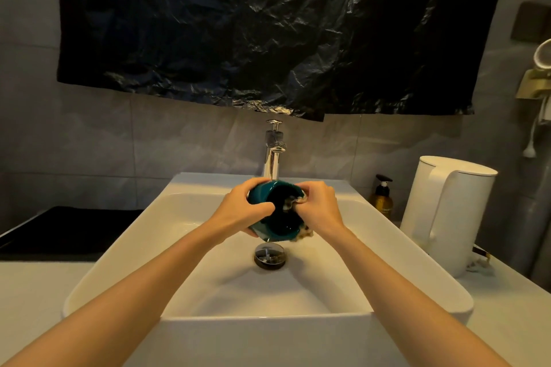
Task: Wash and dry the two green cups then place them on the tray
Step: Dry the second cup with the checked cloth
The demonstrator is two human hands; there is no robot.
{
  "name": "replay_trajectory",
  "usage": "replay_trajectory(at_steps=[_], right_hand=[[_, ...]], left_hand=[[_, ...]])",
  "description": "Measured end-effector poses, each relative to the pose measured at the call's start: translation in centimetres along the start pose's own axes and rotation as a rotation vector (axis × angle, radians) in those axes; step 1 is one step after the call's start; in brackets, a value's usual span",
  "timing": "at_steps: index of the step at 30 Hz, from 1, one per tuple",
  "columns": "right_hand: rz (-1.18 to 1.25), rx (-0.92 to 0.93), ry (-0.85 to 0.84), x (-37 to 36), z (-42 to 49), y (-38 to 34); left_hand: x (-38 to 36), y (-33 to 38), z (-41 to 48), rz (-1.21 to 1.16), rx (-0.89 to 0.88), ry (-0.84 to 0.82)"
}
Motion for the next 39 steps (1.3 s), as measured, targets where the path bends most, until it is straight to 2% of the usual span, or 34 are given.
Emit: replay_trajectory(at_steps=[3,5,9,11,14,16,19,21,23,26,30,33,35,39], right_hand=[[-0.096,0.137,-0.018,0.1,-0.1,-1.5],[-0.029,0.067,-0.092,-0.9,-0.3,-0.7],[0.387,-0.178,-0.34,-3.8,-1.1,0.3],[0.455,-0.221,-0.375,-4.3,-1.4,0.4],[0.233,-0.191,-0.227,-2.9,-0.8,1.4],[0.098,-0.105,-0.154,-2.0,-0.5,1.2],[-0.119,0.07,-0.146,-1.2,-0.4,-0.4],[-0.183,0.112,-0.148,-1.2,-0.4,-0.8],[-0.051,0.049,-0.183,-1.7,-0.3,-0.2],[0.299,-0.139,-0.383,-3.8,-1.1,0.4],[0.551,-0.191,-0.567,-5.3,-1.9,-0.3],[0.746,-0.277,-0.618,-5.6,-2.3,-0.5],[0.765,-0.3,-0.595,-5.5,-2.1,0.0],[0.636,-0.304,-0.571,-5.7,-1.8,1.4]], left_hand=[[0.0,-0.1,0.0,0.027,-0.009,0.014],[0.3,-0.1,0.1,0.059,-0.013,0.067],[1.0,-0.6,0.1,0.059,0.009,0.121],[0.9,-0.5,0.0,0.066,0.006,0.122],[0.2,-0.2,-0.2,0.117,-0.021,0.084],[-0.2,-0.1,-0.3,0.146,-0.025,0.056],[-0.2,-0.2,-0.2,0.127,0.009,0.025],[0.0,-0.1,-0.1,0.132,0.009,0.027],[0.4,0.1,-0.1,0.147,-0.007,0.053],[0.7,-0.4,0.0,0.126,0.037,0.069],[0.7,-1.0,0.0,0.106,0.089,0.057],[0.6,-1.2,0.0,0.088,0.113,0.046],[0.7,-1.2,0.0,0.081,0.121,0.047],[1.0,-1.0,0.0,0.085,0.111,0.064]])
Point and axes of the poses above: each hand's wrist, its own z-axis towards the middle knuckle, its own x-axis out of the back of the hand, y = z × x, the point moved 9 cm from there along z, towards the middle knuckle, and after that the axes turned 10 degrees about x, right-handed, at the moved point
